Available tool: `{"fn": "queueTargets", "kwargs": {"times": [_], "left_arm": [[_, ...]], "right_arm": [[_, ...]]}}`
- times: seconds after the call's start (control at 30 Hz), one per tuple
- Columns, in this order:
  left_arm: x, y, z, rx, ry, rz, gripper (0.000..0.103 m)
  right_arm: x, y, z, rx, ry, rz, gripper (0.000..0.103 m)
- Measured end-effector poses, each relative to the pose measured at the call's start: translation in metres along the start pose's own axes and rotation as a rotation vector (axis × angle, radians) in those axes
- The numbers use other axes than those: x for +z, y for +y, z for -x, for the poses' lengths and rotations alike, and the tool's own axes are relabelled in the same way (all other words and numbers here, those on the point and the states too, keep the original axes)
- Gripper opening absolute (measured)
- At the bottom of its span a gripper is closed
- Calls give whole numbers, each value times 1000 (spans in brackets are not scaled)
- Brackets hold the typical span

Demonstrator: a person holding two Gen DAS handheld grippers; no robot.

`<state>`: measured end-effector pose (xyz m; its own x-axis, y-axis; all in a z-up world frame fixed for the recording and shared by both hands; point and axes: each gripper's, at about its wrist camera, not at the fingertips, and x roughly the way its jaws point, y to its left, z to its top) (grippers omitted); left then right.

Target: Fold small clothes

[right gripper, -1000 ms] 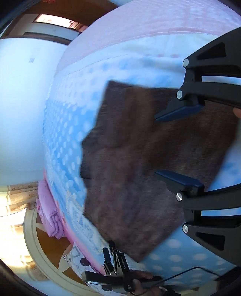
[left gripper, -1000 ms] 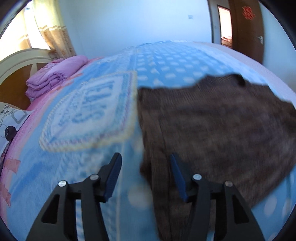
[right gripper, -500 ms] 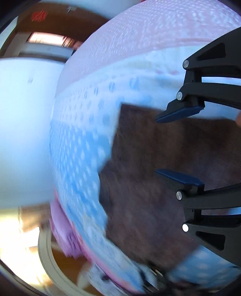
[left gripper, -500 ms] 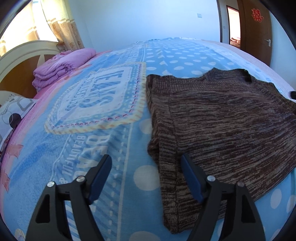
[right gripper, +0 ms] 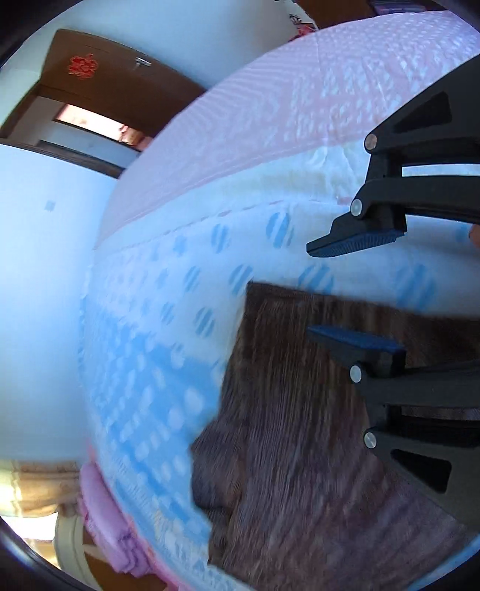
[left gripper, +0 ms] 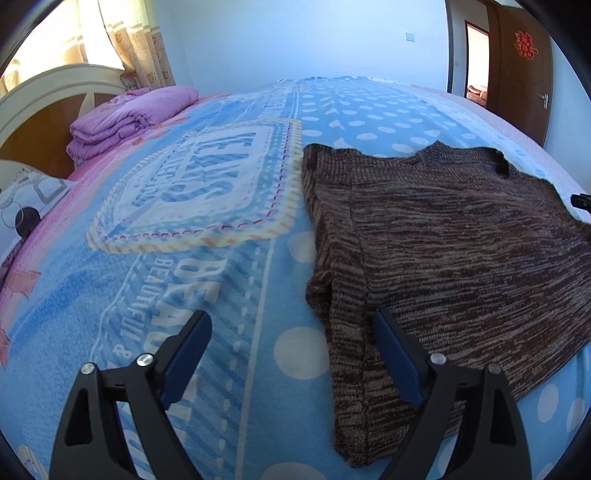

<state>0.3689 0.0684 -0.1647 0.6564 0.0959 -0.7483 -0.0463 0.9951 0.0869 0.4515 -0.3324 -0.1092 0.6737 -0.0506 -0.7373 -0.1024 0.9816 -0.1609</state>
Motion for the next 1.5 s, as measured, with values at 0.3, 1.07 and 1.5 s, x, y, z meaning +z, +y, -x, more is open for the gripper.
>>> {"fn": "queueTargets", "kwargs": {"times": [0.3,1.07,1.5], "left_arm": [[-6,8,4,7,12,50,98],[10,84,10,76,-7,59,98],[39,66,-10,-5,-4,37,98]], "right_arm": [[-76,106,38,266,73,210,44],[-106,302,98,328,-161,700,53],[-91,335,74,253,-219,707,53]]}}
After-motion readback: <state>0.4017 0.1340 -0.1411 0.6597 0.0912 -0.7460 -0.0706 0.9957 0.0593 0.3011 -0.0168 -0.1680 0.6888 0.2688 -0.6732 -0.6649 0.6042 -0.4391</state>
